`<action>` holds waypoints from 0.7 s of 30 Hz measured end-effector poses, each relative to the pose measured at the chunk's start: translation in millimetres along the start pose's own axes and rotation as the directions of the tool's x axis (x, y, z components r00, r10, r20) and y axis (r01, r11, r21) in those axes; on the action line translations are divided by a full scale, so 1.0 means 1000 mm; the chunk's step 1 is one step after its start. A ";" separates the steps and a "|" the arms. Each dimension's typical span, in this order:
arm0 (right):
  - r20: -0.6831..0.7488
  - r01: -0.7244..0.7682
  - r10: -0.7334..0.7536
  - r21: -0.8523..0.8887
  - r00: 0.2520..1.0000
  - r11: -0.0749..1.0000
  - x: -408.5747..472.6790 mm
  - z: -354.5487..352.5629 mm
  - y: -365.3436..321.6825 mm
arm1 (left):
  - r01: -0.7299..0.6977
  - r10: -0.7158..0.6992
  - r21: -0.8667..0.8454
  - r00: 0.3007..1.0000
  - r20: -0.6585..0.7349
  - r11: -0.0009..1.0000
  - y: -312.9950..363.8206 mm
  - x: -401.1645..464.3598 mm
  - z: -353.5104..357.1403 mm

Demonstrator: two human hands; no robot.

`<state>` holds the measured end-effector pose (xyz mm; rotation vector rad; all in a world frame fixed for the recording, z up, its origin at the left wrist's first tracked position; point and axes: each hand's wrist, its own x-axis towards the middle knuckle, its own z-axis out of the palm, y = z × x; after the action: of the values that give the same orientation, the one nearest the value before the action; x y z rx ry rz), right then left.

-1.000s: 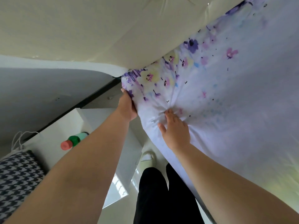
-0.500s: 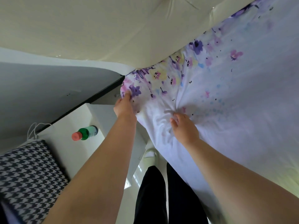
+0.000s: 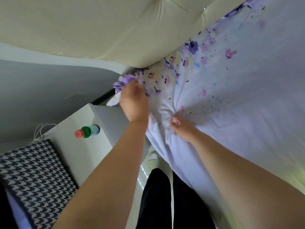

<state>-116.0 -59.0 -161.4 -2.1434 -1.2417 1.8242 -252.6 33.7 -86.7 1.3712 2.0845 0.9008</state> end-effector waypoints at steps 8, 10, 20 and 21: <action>-0.010 -0.082 0.183 0.868 0.983 0.490 -0.019 -0.044 0.007 | 0.119 -0.129 0.064 0.696 0.706 0.991 0.010 -0.096 0.033; -0.060 -0.041 0.162 0.831 0.985 0.554 -0.024 -0.045 0.010 | 0.174 -0.137 0.038 0.598 0.790 0.984 0.013 -0.113 0.034; -0.225 -0.191 0.536 0.767 0.814 0.613 -0.100 -0.008 0.112 | 0.005 -0.137 0.172 0.626 0.768 0.985 -0.030 -0.196 0.001; -0.225 -0.198 0.550 0.770 0.804 0.606 -0.119 -0.002 0.117 | -0.060 -0.136 0.217 0.608 0.782 0.974 -0.039 -0.204 -0.002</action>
<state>-49.6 -208.2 -127.5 -2.1981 0.1023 1.4064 -199.8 -166.0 -106.6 1.4549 1.4934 -0.0448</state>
